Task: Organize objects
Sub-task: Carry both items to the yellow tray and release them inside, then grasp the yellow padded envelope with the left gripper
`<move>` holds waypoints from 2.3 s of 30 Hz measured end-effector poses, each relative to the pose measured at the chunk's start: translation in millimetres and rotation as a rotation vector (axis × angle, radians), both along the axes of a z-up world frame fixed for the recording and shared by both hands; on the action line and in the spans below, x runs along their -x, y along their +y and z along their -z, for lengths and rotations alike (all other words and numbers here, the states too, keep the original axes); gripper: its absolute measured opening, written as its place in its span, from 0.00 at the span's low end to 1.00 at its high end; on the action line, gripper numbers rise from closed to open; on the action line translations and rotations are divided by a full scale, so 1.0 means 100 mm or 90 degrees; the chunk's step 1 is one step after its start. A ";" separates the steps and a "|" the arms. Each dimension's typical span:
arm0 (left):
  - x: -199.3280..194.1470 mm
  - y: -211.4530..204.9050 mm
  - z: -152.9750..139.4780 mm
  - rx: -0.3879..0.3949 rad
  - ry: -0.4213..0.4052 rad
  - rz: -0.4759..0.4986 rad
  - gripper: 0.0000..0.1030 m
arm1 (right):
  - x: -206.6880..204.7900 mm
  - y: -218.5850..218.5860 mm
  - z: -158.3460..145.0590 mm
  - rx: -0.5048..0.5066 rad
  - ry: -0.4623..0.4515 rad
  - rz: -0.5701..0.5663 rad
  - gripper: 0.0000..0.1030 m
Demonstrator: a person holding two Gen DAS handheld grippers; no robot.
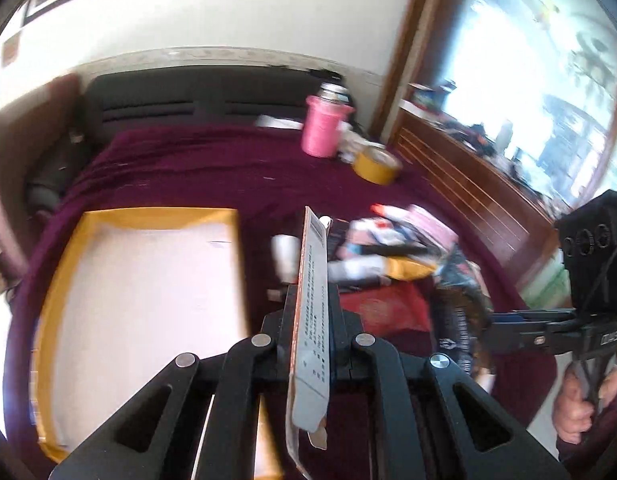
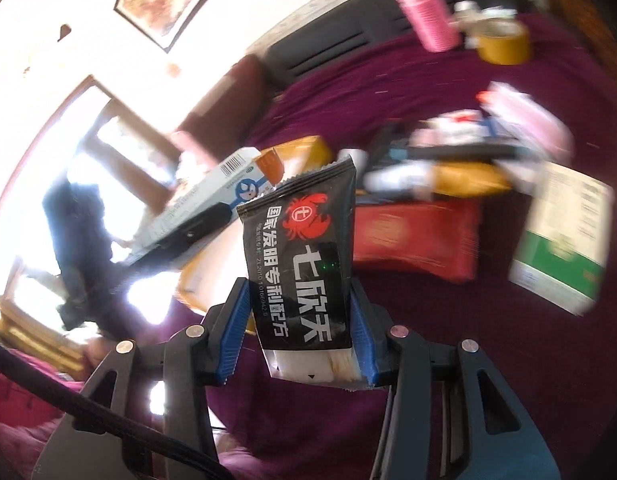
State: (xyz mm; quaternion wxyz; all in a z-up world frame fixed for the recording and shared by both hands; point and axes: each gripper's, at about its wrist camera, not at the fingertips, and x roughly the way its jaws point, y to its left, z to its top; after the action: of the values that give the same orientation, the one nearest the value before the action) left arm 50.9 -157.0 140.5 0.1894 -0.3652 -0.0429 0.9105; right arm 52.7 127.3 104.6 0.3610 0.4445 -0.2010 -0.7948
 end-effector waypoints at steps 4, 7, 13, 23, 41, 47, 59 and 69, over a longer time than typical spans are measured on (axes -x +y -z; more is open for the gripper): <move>0.36 -0.42 0.07 0.000 -0.033 -0.069 0.08 | 0.49 -0.67 -0.10 0.020 -0.038 -0.045 0.44; 0.76 -0.57 0.28 0.023 -0.069 -0.114 0.08 | 0.92 -1.20 0.01 0.005 -0.087 -0.048 0.44; 1.35 -0.83 0.82 -0.050 -0.154 -0.173 0.08 | 1.60 -1.89 0.40 -0.130 -0.121 0.012 0.44; 1.41 -0.97 1.06 -0.087 -0.156 -0.221 0.46 | 1.85 -1.92 0.42 -0.209 -0.043 0.081 0.50; 0.60 -1.49 0.98 -0.185 -0.109 -0.332 0.58 | 1.38 -1.90 0.33 -0.017 -0.127 -0.038 0.54; 0.24 -1.55 0.66 -0.187 -0.048 -0.368 0.58 | 1.71 -2.10 0.69 -0.092 -0.166 -0.005 0.54; -0.05 -0.59 0.27 -0.131 -0.020 -0.224 0.60 | 0.81 -1.30 -0.40 -0.297 0.188 0.095 0.68; 0.14 0.57 0.69 -0.036 -0.101 -0.052 0.60 | 0.68 0.89 0.14 -0.254 0.052 0.366 0.85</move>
State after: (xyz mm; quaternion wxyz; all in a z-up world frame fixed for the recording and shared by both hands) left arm 37.0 -100.1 71.2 0.1585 -0.4287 -0.0982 0.8840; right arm -14.9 216.4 90.1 0.0361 0.3995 -0.1440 -0.9046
